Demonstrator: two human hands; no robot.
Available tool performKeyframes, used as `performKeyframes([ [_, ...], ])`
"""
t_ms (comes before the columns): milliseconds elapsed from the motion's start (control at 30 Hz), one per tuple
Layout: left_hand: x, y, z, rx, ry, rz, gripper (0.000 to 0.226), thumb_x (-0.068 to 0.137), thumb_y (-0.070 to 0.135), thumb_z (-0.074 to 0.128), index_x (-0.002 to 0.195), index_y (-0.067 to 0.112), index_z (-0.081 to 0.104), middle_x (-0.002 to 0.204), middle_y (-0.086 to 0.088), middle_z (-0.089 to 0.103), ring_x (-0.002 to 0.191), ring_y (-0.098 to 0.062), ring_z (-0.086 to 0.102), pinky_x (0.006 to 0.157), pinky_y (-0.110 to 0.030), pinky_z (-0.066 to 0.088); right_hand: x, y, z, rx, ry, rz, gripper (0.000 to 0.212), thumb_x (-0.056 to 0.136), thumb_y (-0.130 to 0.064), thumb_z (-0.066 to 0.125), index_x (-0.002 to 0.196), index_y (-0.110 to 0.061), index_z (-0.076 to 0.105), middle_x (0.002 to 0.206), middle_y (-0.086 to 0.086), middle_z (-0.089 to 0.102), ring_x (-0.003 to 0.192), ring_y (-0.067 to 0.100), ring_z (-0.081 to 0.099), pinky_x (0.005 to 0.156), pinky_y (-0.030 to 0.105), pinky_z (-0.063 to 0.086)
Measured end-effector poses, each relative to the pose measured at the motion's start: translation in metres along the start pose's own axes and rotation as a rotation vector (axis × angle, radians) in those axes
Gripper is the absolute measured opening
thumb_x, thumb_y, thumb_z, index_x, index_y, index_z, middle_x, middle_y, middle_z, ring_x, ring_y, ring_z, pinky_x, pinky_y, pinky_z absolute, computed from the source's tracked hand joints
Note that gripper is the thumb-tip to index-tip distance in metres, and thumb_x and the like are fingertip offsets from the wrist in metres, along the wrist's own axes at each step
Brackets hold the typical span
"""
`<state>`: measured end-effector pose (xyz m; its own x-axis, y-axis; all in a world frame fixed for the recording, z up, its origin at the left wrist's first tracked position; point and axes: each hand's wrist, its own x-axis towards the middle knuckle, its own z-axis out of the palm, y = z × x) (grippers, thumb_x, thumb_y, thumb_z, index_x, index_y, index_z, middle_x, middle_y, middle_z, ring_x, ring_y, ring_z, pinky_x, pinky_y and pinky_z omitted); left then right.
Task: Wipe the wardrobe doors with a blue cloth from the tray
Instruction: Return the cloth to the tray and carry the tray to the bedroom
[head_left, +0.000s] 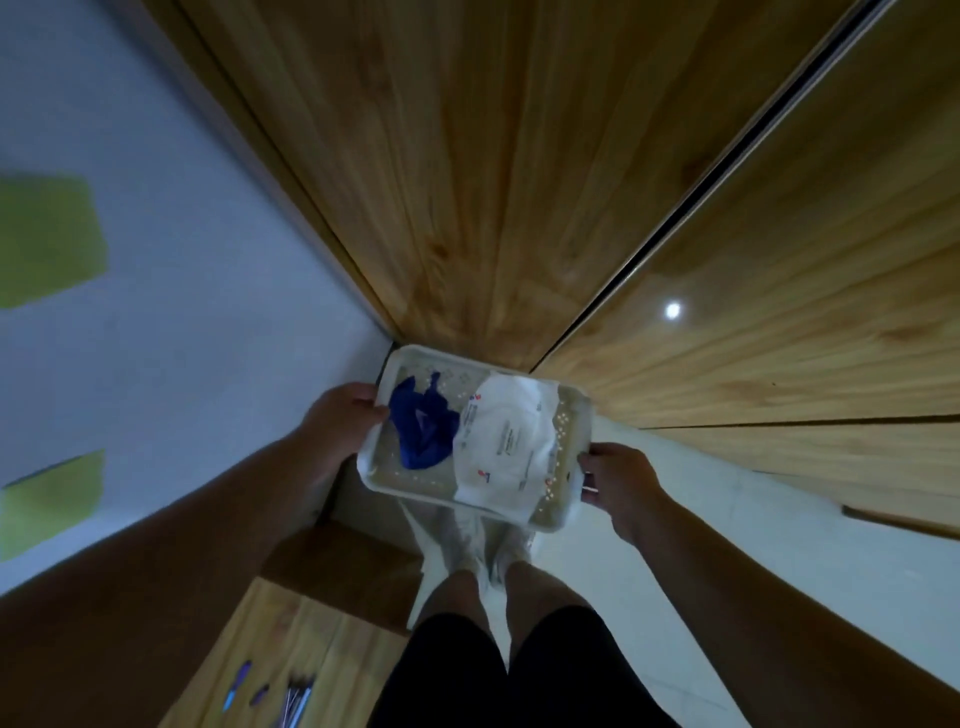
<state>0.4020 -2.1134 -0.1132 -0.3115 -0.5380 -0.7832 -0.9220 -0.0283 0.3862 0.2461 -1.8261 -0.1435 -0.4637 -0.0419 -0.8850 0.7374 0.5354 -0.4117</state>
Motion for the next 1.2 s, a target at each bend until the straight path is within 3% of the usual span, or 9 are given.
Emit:
performKeyframes([
  [100, 0.026, 0.002, 0.005, 0.019, -0.002, 0.024, 0.035, 0.1, 0.019, 0.062, 0.135, 0.015, 0.067, 0.135, -0.011, 0.065, 0.117, -0.031, 0.064, 0.106, -0.047, 0.055, 0.022, -0.004, 0.008, 0.028, 0.006, 0.001, 0.027, 0.095, 0.006, 0.054, 0.117, 0.0, 0.068, 0.098, 0.021, 0.073, 0.081, 0.032, 0.073, 0.06, 0.034, 0.06],
  [233, 0.052, 0.005, 0.016, -0.074, -0.012, 0.011, 0.033, 0.098, 0.014, 0.064, 0.13, 0.016, 0.069, 0.13, -0.014, 0.068, 0.116, -0.034, 0.067, 0.107, -0.051, 0.054, 0.049, -0.007, 0.009, 0.01, 0.052, -0.014, 0.027, 0.094, 0.005, 0.054, 0.115, -0.002, 0.071, 0.106, 0.022, 0.073, 0.092, 0.036, 0.073, 0.07, 0.04, 0.061],
  [333, 0.069, 0.013, 0.021, -0.08, -0.058, 0.074, 0.033, 0.099, 0.011, 0.063, 0.132, 0.013, 0.068, 0.133, -0.019, 0.068, 0.121, -0.039, 0.065, 0.109, -0.052, 0.052, 0.067, -0.01, 0.007, -0.047, 0.113, -0.063, 0.024, 0.092, -0.001, 0.056, 0.088, -0.015, 0.074, 0.102, 0.019, 0.074, 0.092, 0.035, 0.073, 0.081, 0.046, 0.063],
  [433, 0.084, 0.021, 0.019, -0.046, -0.064, 0.134, 0.036, 0.101, 0.013, 0.063, 0.136, 0.01, 0.065, 0.132, -0.018, 0.068, 0.125, -0.039, 0.063, 0.11, -0.053, 0.05, 0.077, -0.013, 0.001, -0.067, 0.07, -0.095, 0.026, 0.092, -0.003, 0.058, 0.079, -0.019, 0.072, 0.095, 0.016, 0.076, 0.082, 0.028, 0.077, 0.068, 0.038, 0.064],
  [600, 0.084, 0.015, 0.016, -0.093, -0.078, 0.073, 0.037, 0.097, 0.01, 0.069, 0.133, 0.016, 0.066, 0.109, -0.002, 0.074, 0.097, -0.02, 0.07, 0.075, -0.034, 0.059, 0.074, -0.005, -0.005, -0.093, 0.01, -0.099, 0.018, 0.095, -0.003, 0.059, 0.09, -0.015, 0.072, 0.093, 0.015, 0.077, 0.078, 0.024, 0.078, 0.063, 0.034, 0.063],
  [733, 0.07, 0.016, 0.019, -0.031, -0.055, 0.129, 0.045, 0.097, 0.013, 0.068, 0.141, 0.02, 0.063, 0.126, -0.004, 0.073, 0.112, -0.028, 0.069, 0.097, -0.045, 0.058, 0.059, -0.007, -0.009, -0.09, 0.006, -0.117, 0.015, 0.095, -0.009, 0.06, 0.1, -0.012, 0.073, 0.097, 0.014, 0.076, 0.086, 0.028, 0.076, 0.082, 0.043, 0.063],
  [800, 0.054, 0.023, 0.019, 0.08, 0.007, 0.186, 0.053, 0.098, 0.019, 0.067, 0.149, 0.024, 0.056, 0.133, 0.001, 0.065, 0.113, -0.024, 0.064, 0.093, -0.036, 0.051, 0.041, -0.011, -0.016, -0.077, 0.015, -0.112, 0.013, 0.094, -0.011, 0.06, 0.089, -0.013, 0.072, 0.092, 0.012, 0.072, 0.083, 0.028, 0.072, 0.087, 0.047, 0.061],
  [967, -0.004, 0.046, 0.023, 0.25, -0.101, 0.307, 0.044, 0.1, 0.018, 0.062, 0.144, 0.022, 0.06, 0.138, -0.012, 0.066, 0.112, -0.024, 0.064, 0.082, -0.03, 0.046, -0.035, 0.001, -0.059, -0.071, 0.016, -0.097, 0.012, 0.095, -0.011, 0.06, 0.094, -0.005, 0.07, 0.084, 0.015, 0.068, 0.068, 0.024, 0.064, 0.061, 0.034, 0.054],
  [1200, -0.097, 0.064, 0.052, 0.325, -0.298, 0.411, 0.021, 0.102, 0.023, 0.062, 0.12, 0.031, 0.07, 0.11, -0.001, 0.075, 0.097, -0.018, 0.071, 0.076, -0.025, 0.051, -0.143, 0.077, -0.148, 0.004, 0.07, -0.052, 0.015, 0.095, -0.015, 0.062, 0.096, -0.005, 0.073, 0.077, 0.012, 0.07, 0.063, 0.023, 0.061, 0.057, 0.033, 0.047],
])
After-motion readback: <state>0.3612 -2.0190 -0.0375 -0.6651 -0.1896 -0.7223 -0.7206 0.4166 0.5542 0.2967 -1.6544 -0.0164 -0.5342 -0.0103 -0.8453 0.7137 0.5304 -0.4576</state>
